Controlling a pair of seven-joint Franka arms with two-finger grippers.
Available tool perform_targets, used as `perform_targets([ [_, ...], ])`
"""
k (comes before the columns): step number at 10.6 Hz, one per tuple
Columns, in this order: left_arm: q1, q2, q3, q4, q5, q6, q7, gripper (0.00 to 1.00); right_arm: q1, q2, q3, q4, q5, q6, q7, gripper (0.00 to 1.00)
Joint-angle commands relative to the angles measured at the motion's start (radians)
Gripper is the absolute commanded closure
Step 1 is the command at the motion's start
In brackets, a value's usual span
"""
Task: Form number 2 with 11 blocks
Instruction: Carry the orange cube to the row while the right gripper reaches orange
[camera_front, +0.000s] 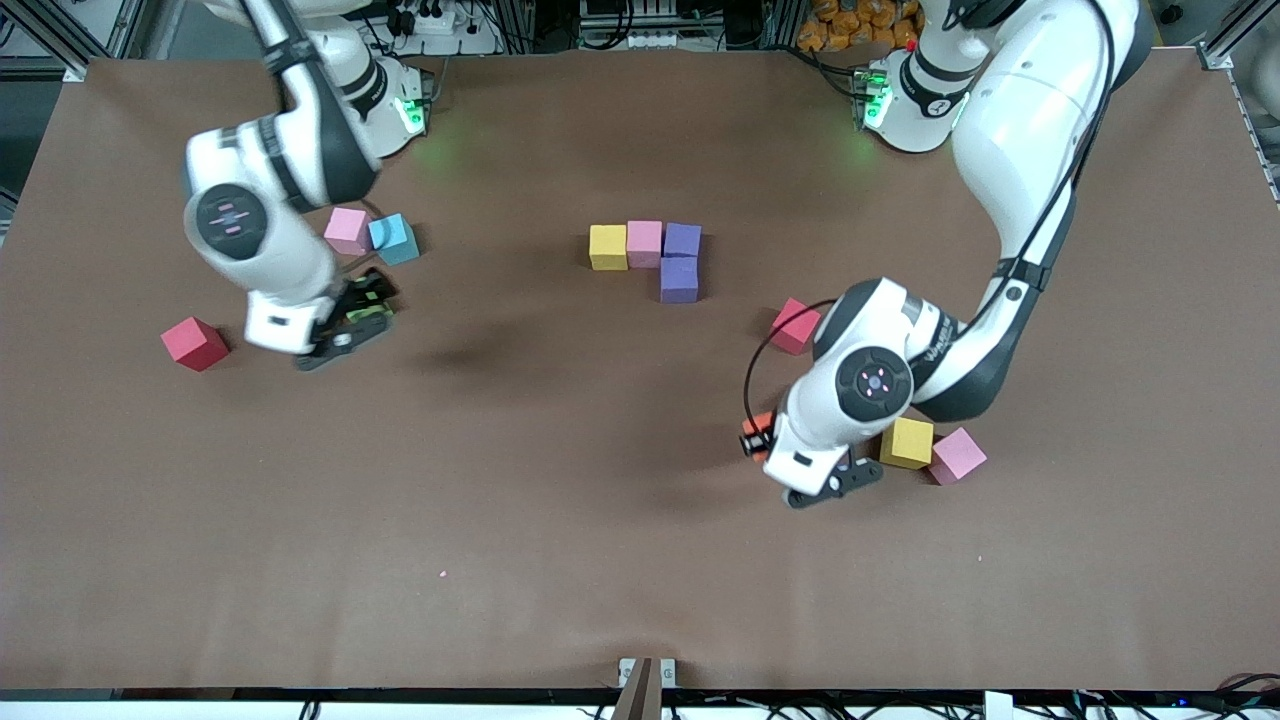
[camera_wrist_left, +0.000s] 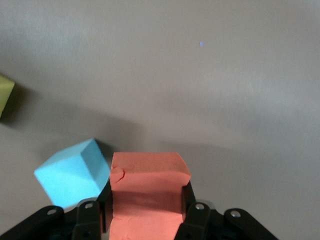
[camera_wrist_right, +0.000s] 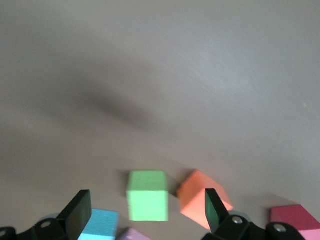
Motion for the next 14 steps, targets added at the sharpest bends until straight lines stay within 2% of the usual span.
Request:
perform_targets([
  [1,0.083,-0.231,-0.039,-0.364,0.014,0.195,-0.010,0.53,-0.100,-0.037,0.014,-0.118,-0.003,0.127,-0.235,0.00],
  [3,0.071,-0.227,-0.045,-0.385,0.014,0.209,-0.015,0.53,-0.204,-0.025,0.014,-0.132,0.002,0.148,-0.484,0.00],
  [4,0.073,-0.229,-0.050,-0.402,0.014,0.209,-0.015,0.53,-0.220,-0.012,0.014,-0.132,0.002,0.155,-0.558,0.00],
  [5,0.058,-0.224,-0.050,-0.402,0.015,0.212,-0.015,0.54,-0.249,0.018,0.016,-0.148,0.002,0.196,-0.676,0.00],
  [7,0.033,-0.216,-0.051,-0.404,0.014,0.270,-0.016,0.54,-0.293,0.093,0.016,-0.182,0.002,0.366,-0.933,0.00],
  [10,-0.033,-0.190,-0.050,-0.399,0.029,0.323,-0.015,0.54,-0.300,0.141,0.017,-0.181,0.002,0.369,-1.057,0.00],
  [14,-0.070,-0.156,-0.048,-0.397,0.051,0.335,-0.016,0.55,-0.300,0.144,0.022,-0.175,0.005,0.332,-1.175,0.00],
])
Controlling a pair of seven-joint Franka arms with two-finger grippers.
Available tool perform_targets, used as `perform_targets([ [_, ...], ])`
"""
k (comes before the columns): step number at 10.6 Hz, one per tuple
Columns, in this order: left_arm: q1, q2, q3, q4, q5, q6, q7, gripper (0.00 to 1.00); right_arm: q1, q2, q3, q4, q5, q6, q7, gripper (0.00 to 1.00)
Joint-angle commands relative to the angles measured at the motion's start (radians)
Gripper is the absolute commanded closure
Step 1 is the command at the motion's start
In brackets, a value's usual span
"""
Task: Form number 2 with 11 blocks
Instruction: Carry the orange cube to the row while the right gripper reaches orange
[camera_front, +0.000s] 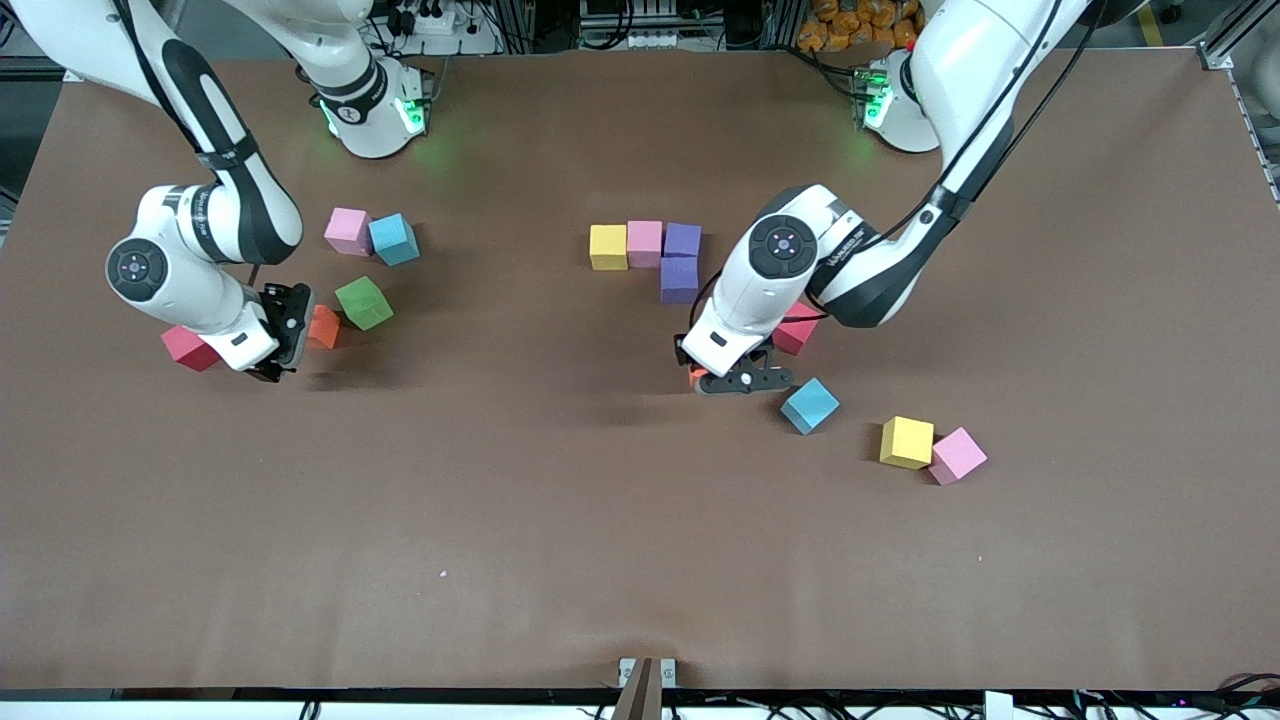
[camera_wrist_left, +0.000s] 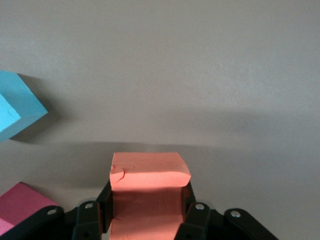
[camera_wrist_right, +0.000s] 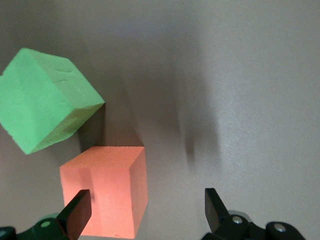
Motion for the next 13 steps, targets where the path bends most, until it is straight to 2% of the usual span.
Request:
perform_targets([
  [1,-0.003,0.009,0.001,-0.008,0.038,0.030,-0.014,0.55,-0.019,-0.007,0.015,0.001,0.008,-0.020,-0.092,0.00],
  [5,-0.011,0.006,0.000,-0.045,0.046,0.053,-0.040,0.55,-0.042,-0.023,0.017,-0.050,0.012,-0.023,-0.128,0.00],
  [7,-0.029,0.008,0.001,-0.068,0.044,0.107,-0.080,0.55,-0.042,-0.021,0.017,-0.053,0.012,-0.029,-0.126,0.00],
  [9,-0.038,0.006,0.000,-0.088,0.046,0.128,-0.104,0.55,-0.041,-0.017,0.017,-0.060,0.061,-0.057,-0.129,0.00],
  [13,-0.032,-0.011,-0.002,-0.102,0.046,0.142,-0.131,0.55,-0.036,-0.009,0.018,-0.071,0.065,-0.035,-0.131,0.00],
])
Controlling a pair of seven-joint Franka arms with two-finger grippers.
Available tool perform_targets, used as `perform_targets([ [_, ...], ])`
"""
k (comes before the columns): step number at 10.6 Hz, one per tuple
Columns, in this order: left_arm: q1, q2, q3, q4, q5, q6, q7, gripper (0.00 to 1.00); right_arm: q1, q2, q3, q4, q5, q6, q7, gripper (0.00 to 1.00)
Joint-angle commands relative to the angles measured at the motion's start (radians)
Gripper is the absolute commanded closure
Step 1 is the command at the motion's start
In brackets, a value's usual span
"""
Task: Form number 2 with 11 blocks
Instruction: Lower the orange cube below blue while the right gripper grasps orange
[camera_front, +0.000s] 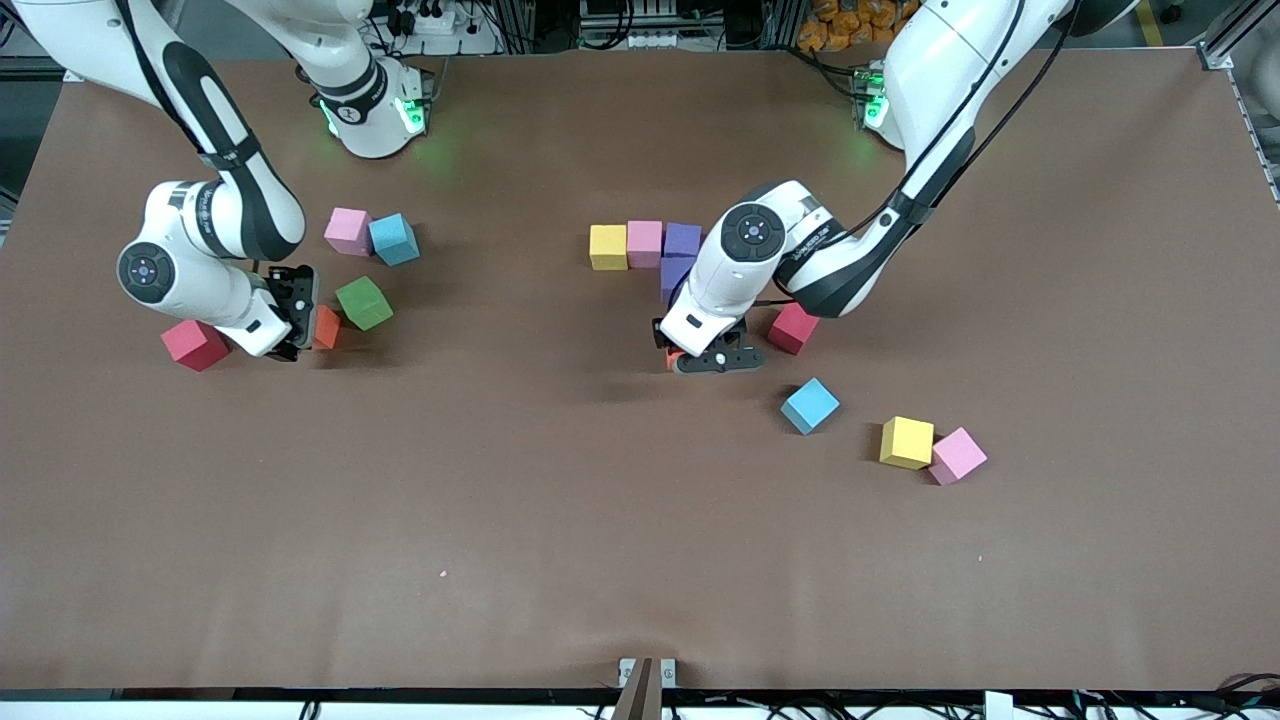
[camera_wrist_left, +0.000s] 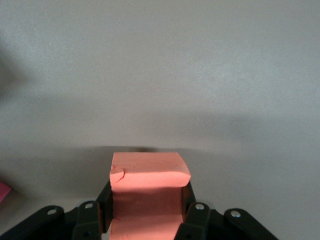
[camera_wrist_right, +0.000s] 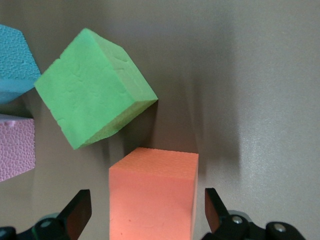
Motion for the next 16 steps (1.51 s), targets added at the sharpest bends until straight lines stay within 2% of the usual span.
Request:
perform_targets([
  [1,0.011,-0.026,0.000,-0.020,0.030,0.019,-0.029,0.54,-0.017,-0.007,0.016,-0.015,0.025,0.023,-0.027,0.01],
  [3,0.016,-0.021,0.000,-0.046,0.030,0.054,-0.021,0.54,-0.017,0.002,0.016,-0.015,0.025,0.046,-0.027,0.13],
  [4,0.008,-0.015,0.000,-0.060,0.030,0.080,-0.018,0.54,-0.015,0.006,0.016,-0.014,0.025,0.049,-0.027,0.16],
  [7,0.000,-0.018,0.000,-0.093,0.052,0.085,-0.015,0.54,-0.020,0.020,0.016,-0.014,0.026,0.046,-0.026,0.16],
  [8,0.003,-0.020,0.000,-0.106,0.066,0.085,-0.015,0.54,-0.024,0.019,0.016,-0.014,0.026,0.045,-0.026,0.19],
  [14,-0.007,-0.015,-0.002,-0.110,0.067,0.087,-0.029,0.55,-0.043,0.017,0.016,-0.012,0.048,0.035,-0.012,0.20],
  [16,-0.021,-0.012,-0.002,-0.118,0.067,0.087,-0.031,0.55,-0.043,0.017,0.016,-0.012,0.048,0.035,-0.009,0.25],
])
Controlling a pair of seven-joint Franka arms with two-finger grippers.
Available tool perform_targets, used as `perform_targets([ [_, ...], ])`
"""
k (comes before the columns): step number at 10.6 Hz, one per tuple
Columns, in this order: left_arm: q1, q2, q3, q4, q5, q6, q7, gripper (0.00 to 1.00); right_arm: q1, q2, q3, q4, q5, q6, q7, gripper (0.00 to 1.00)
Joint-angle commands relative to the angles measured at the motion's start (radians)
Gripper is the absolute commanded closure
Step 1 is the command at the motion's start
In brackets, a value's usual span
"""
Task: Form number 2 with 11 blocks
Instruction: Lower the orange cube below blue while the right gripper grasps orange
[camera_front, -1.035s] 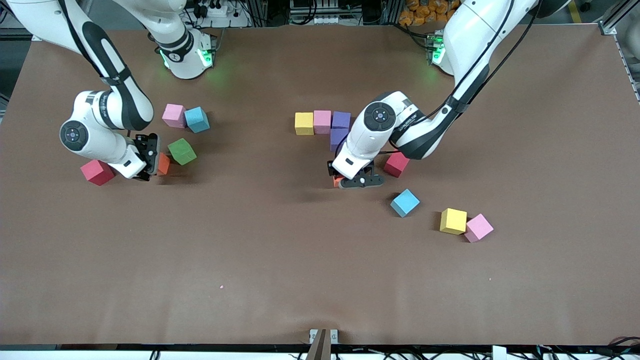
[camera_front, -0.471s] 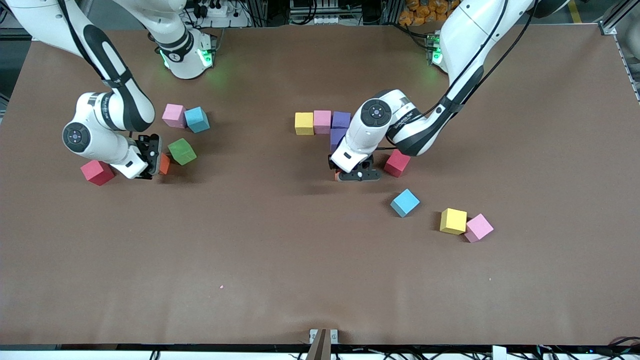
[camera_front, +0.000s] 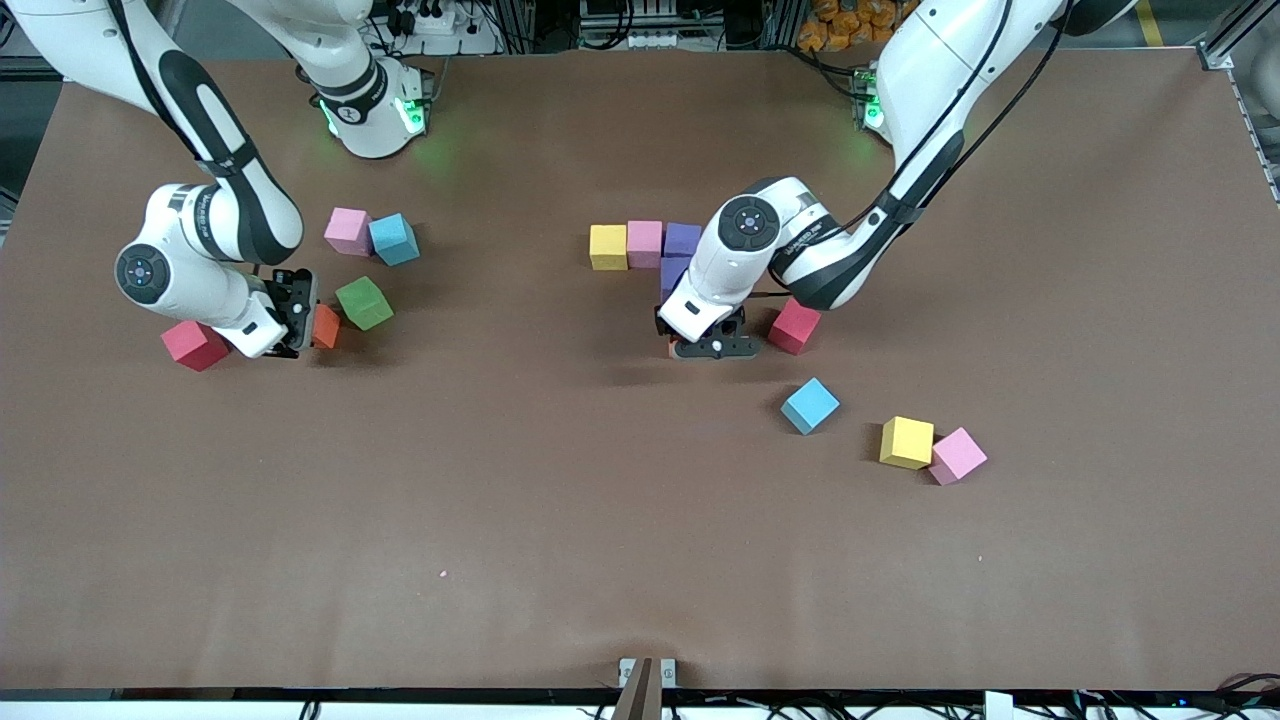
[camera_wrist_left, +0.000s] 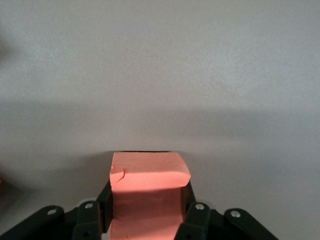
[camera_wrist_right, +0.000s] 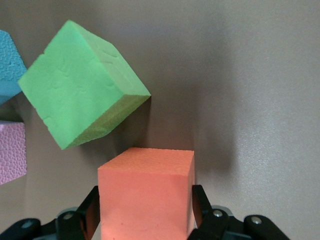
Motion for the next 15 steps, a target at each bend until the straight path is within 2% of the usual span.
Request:
perform_targets([
  [1,-0.012,-0.011,0.001,-0.027,0.029,0.016,-0.032,0.55,-0.021,-0.005,0.016,-0.009,0.020,0.005,-0.009,0.37],
  [2,-0.011,-0.012,-0.001,-0.030,0.029,0.016,-0.032,0.55,-0.019,-0.005,0.016,-0.009,0.020,0.005,-0.009,0.51],
  [3,-0.012,-0.011,-0.001,-0.030,0.029,0.016,-0.032,0.55,-0.016,-0.007,0.016,-0.006,0.020,0.003,-0.009,0.57],
  [4,-0.028,-0.011,-0.001,-0.030,0.029,0.016,-0.032,0.55,-0.013,-0.014,0.018,-0.002,0.018,0.002,-0.012,0.58],
  [5,-0.028,-0.011,-0.001,-0.032,0.029,0.016,-0.037,0.55,-0.010,-0.025,0.029,0.012,0.018,0.000,-0.018,0.63],
  [6,-0.031,-0.011,-0.001,-0.032,0.029,0.016,-0.055,0.55,-0.010,-0.036,0.061,0.029,0.018,-0.011,-0.009,0.66],
  [8,-0.034,-0.011,-0.001,-0.033,0.029,0.016,-0.060,0.55,-0.002,-0.039,0.125,0.087,0.018,-0.017,0.011,0.66],
  [9,-0.035,-0.011,-0.001,-0.036,0.029,0.016,-0.060,0.55,0.024,-0.036,0.137,0.116,0.018,-0.017,0.012,0.66],
  [11,-0.039,-0.017,-0.001,-0.047,0.029,0.016,-0.060,0.55,0.097,-0.031,0.139,0.164,0.018,-0.017,0.014,0.66],
  [15,-0.040,-0.020,-0.001,-0.063,0.029,0.016,-0.060,0.55,0.179,-0.025,0.141,0.182,0.018,-0.015,0.112,0.64],
])
